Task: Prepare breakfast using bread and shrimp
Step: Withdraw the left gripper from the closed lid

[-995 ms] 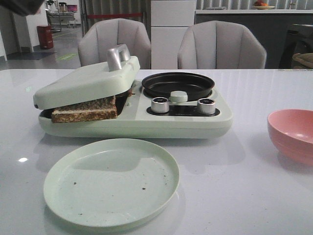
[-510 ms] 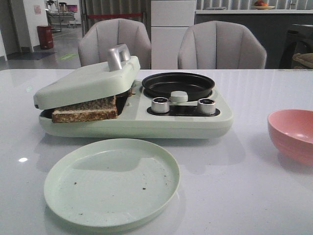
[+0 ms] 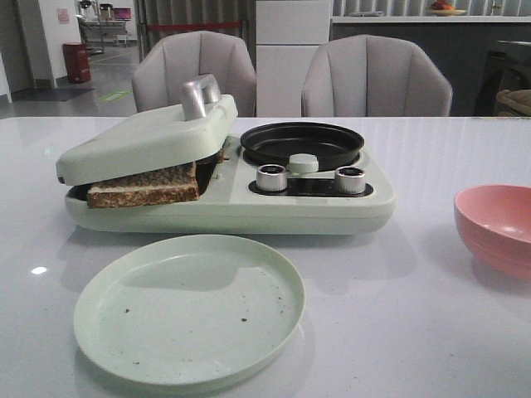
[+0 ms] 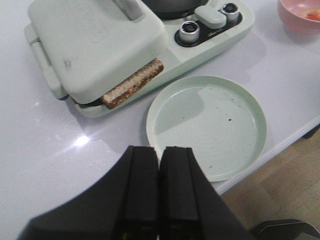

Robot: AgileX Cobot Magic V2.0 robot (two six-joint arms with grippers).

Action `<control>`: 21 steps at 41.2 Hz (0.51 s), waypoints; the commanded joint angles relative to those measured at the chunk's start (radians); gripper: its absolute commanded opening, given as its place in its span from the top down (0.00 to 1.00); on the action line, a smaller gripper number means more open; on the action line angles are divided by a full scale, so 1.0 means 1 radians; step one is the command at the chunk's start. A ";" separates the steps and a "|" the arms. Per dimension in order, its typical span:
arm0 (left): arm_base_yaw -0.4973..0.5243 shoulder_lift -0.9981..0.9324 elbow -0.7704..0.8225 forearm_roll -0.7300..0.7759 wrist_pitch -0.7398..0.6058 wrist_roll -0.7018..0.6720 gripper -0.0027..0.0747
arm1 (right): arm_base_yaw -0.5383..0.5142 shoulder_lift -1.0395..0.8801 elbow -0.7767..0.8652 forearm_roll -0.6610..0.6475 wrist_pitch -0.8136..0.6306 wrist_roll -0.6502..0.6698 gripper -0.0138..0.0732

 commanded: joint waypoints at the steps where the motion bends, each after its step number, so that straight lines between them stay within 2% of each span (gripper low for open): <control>1: -0.053 -0.002 -0.025 -0.004 -0.074 -0.009 0.84 | -0.024 0.110 -0.042 -0.129 -0.026 0.111 0.27; 6: -0.074 -0.002 -0.025 -0.008 -0.072 -0.009 0.84 | -0.081 0.231 -0.075 -0.194 -0.012 0.170 0.27; 21: -0.074 -0.002 -0.025 -0.008 -0.072 -0.009 0.84 | -0.363 0.576 -0.259 -0.150 -0.058 0.139 0.27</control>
